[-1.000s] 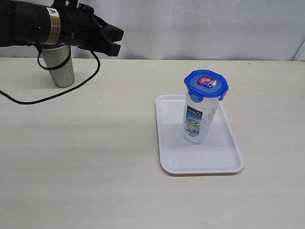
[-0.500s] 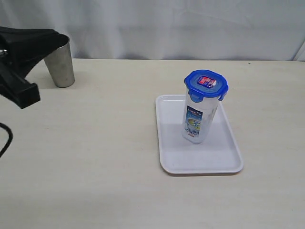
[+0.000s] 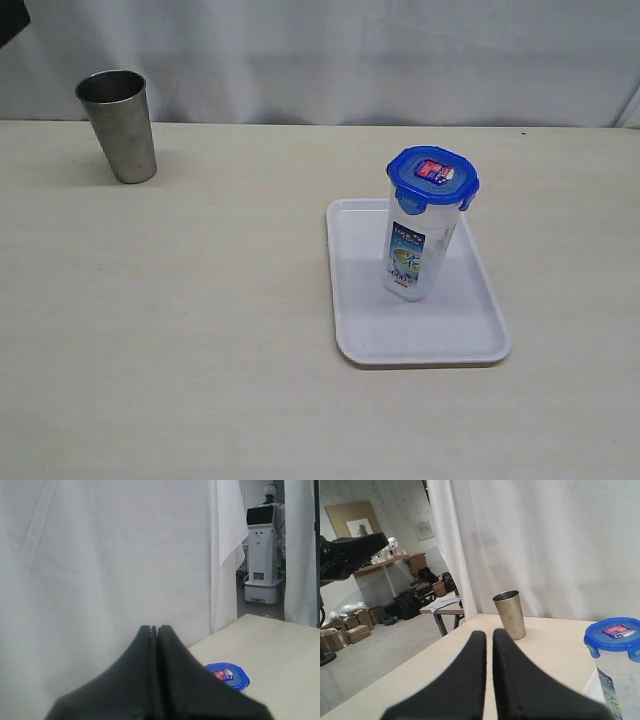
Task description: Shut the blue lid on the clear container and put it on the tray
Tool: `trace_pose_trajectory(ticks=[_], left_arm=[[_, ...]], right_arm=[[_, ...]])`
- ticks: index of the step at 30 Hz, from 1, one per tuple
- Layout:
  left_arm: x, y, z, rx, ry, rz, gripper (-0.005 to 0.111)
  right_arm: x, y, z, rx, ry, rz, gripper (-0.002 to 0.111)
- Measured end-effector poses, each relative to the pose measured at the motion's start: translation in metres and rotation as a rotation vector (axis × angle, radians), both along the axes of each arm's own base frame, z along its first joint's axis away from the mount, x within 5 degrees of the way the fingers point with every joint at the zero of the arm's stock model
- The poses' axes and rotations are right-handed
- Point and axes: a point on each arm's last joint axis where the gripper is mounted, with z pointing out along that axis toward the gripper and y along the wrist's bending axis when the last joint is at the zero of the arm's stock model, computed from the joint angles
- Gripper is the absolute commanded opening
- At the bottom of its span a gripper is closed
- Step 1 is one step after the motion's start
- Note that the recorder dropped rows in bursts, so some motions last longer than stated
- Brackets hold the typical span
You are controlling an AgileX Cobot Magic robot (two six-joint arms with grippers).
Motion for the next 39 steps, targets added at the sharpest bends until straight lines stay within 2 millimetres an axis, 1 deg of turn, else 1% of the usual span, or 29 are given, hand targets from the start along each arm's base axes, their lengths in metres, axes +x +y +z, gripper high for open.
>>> trace_pose_trajectory(ticks=[9, 11, 13, 14, 15, 18, 20, 22, 26, 30, 35, 39], left_arm=[[0.0, 0.0, 0.0, 0.0, 0.0, 0.0, 0.0], [0.001, 0.001, 0.0, -0.025, 0.013, 0.007, 0.0], [0.004, 0.005, -0.002, -0.103, 0.047, 0.062, 0.0], [0.008, 0.011, -0.006, -0.138, 0.071, 0.133, 0.0], [0.009, 0.014, -0.007, -0.168, 0.09, 0.166, 0.0], [0.011, 0.023, -0.019, -0.157, 0.125, 0.276, 0.0], [0.01, 0.029, -0.027, -0.107, 0.139, 0.333, 0.0], [0.007, 0.032, -0.033, -0.054, 0.133, 0.361, 0.0], [-0.005, 0.037, -0.041, 0.04, 0.068, 0.382, 0.0], [-0.018, 0.042, -0.053, 0.078, 0.037, 0.397, 0.0], [-0.03, 0.058, -0.069, 0.048, 0.037, 0.51, 0.0], [-0.044, 0.07, -0.082, 0.002, 0.034, 0.615, 0.0]], right_arm=[[0.0, 0.0, 0.0, 0.0, 0.0, 0.0, 0.005], [0.0, 0.0, 0.0, 0.0, 0.0, 0.0, 0.005], [0.0, 0.0, 0.0, 0.0, 0.0, 0.0, 0.005], [0.0, 0.0, 0.0, 0.0, 0.0, 0.0, 0.005], [0.0, 0.0, 0.0, 0.0, 0.0, 0.0, 0.005], [0.0, 0.0, 0.0, 0.0, 0.0, 0.0, 0.005], [0.0, 0.0, 0.0, 0.0, 0.0, 0.0, 0.005], [0.0, 0.0, 0.0, 0.0, 0.0, 0.0, 0.005], [0.0, 0.0, 0.0, 0.0, 0.0, 0.0, 0.005], [0.0, 0.0, 0.0, 0.0, 0.0, 0.0, 0.005], [0.0, 0.0, 0.0, 0.0, 0.0, 0.0, 0.005], [0.0, 0.0, 0.0, 0.0, 0.0, 0.0, 0.005]])
